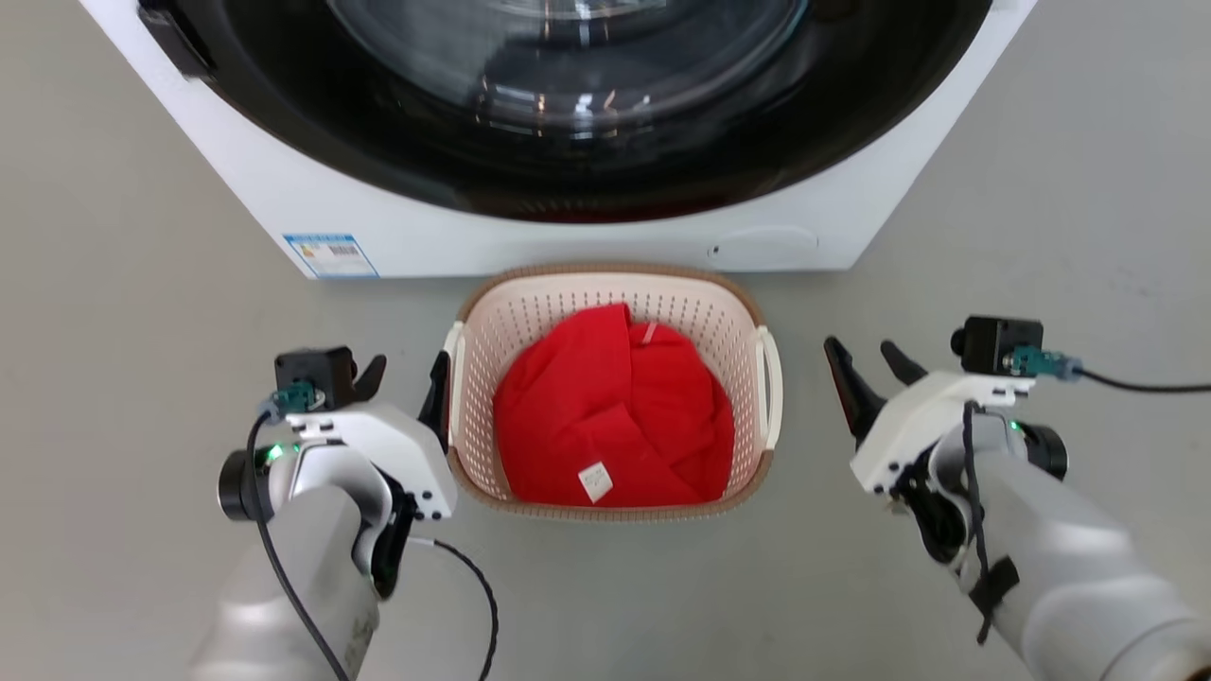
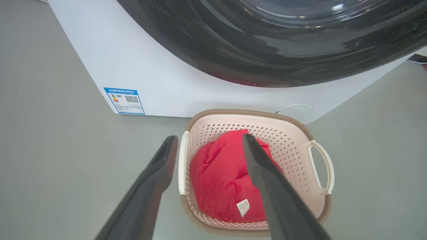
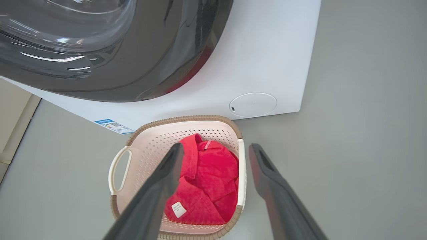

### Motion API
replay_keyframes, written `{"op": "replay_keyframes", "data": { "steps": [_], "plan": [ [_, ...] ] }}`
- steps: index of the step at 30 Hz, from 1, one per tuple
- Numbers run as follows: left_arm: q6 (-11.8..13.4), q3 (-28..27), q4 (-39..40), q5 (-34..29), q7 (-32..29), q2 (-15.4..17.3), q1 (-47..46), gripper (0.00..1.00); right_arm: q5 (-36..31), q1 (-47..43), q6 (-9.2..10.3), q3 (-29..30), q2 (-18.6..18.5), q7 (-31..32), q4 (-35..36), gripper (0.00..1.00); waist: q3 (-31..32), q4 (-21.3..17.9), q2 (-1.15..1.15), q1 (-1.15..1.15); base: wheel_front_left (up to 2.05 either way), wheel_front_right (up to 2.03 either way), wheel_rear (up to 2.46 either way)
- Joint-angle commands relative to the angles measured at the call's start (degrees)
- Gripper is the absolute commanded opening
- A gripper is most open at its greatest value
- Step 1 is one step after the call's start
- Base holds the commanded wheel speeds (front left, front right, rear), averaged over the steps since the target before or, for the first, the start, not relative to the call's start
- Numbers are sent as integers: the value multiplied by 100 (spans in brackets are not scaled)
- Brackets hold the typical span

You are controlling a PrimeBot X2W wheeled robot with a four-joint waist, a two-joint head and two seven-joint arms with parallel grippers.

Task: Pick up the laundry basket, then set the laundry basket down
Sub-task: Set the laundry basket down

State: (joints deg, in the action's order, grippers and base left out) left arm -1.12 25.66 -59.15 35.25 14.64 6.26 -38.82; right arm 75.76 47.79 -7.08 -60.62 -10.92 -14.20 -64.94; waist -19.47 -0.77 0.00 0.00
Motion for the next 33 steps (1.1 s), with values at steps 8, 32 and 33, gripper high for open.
{"op": "replay_keyframes", "data": {
  "steps": [8,32,33],
  "plan": [
    [-33,-417,599,-257,35,74,569,100,-836,-796,-41,616,-143,-79,377,100,686,48,0,0,0,0,0],
    [149,-1159,2662,-880,36,-177,2242,100,-4082,-2723,-41,3949,55,-80,2546,100,1685,105,0,0,0,0,0],
    [171,-1186,2759,-918,36,-185,2305,100,-4178,-2796,-41,4061,86,-80,2662,100,1706,100,0,0,0,0,0]
  ]
}}
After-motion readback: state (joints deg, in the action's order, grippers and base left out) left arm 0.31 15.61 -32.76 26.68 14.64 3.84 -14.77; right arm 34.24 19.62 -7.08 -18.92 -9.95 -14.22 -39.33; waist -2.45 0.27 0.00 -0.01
